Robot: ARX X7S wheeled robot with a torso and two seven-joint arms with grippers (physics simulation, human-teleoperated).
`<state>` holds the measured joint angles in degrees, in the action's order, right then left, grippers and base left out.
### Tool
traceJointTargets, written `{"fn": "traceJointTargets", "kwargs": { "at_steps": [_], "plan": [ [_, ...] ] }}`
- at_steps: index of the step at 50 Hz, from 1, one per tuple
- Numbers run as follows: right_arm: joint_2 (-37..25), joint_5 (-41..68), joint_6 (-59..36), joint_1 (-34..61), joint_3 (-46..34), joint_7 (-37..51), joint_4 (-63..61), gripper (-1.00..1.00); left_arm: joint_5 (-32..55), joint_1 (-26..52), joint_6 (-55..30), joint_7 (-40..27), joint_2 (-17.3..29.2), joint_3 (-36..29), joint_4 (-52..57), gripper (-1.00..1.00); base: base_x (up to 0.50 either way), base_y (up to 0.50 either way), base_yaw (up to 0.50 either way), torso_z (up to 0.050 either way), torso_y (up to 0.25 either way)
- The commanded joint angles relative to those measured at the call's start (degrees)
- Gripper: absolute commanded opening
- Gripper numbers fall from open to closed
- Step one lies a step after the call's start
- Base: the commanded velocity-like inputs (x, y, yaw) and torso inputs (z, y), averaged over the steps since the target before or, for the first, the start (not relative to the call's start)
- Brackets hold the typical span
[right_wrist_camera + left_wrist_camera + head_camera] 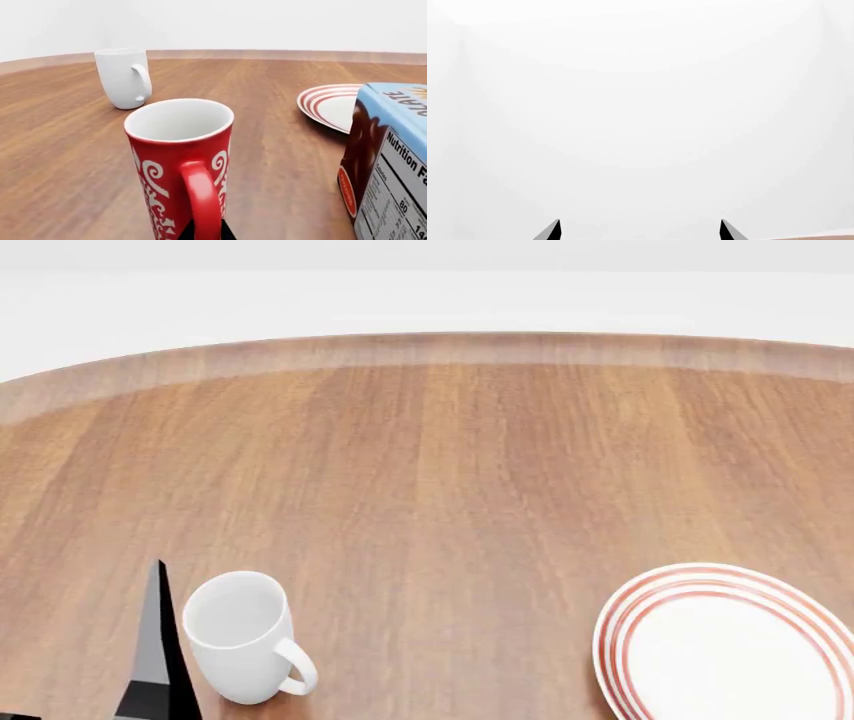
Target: Pick up the red mug and put it on the plate
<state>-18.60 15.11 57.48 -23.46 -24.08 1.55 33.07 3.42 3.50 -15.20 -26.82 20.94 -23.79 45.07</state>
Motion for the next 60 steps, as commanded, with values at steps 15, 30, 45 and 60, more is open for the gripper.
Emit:
{"fn": "traceJointTargets", "kwargs": {
  "at_steps": [15, 30, 45, 60],
  "plan": [
    [-6.17, -5.82, -7.09, -13.83, 3.95, 5.8, -29.48, -1.0, 0.39, 0.85, -2.5, -0.51, 0.04, -0.29, 2.08, 1.0, 0.0, 0.0, 0.0, 0.0, 0.0],
    [-21.31, -8.8, -22.58, -20.65, 2.68, 24.59, -63.03, -1.0, 0.08, 1.49, -5.14, -1.01, -0.2, -1.18, 4.37, 1.0, 0.0, 0.0, 0.0, 0.0, 0.0],
    [-27.12, 0.74, -37.03, -16.61, 6.05, 30.84, -76.37, -1.0, 0.47, 1.36, -5.0, -1.3, 0.04, -1.08, 4.44, 1.0, 0.0, 0.0, 0.0, 0.0, 0.0],
    [-31.47, 16.09, -44.52, -9.67, 10.25, 35.21, -81.45, -1.0, 0.35, 0.32, -3.85, -1.84, 0.73, -0.95, 4.64, 1.0, 0.0, 0.0, 0.0, 0.0, 0.0]
  ]
}}
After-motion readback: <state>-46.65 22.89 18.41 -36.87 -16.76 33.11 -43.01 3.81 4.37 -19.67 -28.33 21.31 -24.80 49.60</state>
